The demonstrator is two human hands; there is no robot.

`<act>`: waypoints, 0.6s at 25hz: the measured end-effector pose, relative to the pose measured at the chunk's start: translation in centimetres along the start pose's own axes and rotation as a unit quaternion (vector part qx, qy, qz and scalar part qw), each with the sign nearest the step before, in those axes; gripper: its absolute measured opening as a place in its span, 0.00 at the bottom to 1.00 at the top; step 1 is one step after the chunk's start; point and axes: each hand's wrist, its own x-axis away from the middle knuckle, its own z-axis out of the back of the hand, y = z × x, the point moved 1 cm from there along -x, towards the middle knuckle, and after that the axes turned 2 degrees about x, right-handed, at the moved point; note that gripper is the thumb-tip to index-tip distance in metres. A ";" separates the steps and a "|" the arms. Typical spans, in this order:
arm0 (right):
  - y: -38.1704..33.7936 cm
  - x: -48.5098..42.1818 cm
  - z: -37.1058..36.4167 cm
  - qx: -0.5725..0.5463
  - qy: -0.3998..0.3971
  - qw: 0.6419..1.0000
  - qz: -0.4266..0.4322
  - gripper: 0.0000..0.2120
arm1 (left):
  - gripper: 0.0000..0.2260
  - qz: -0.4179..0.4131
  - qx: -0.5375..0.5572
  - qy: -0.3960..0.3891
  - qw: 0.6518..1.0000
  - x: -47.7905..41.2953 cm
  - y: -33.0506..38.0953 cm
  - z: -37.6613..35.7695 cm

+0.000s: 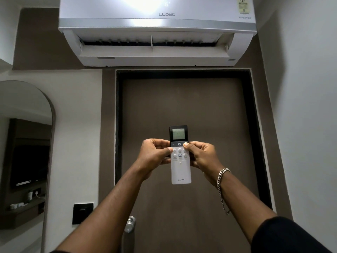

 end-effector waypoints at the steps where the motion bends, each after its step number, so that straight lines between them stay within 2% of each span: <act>1: 0.0 0.1 0.0 0.000 -0.002 1.000 0.001 0.05 | 0.05 0.000 0.000 -0.002 1.000 0.0 0.0 0.0; 15: -1.1 0.8 0.0 0.012 0.006 1.000 0.000 0.07 | 0.04 -0.011 0.018 -0.014 1.000 0.5 0.4 -0.2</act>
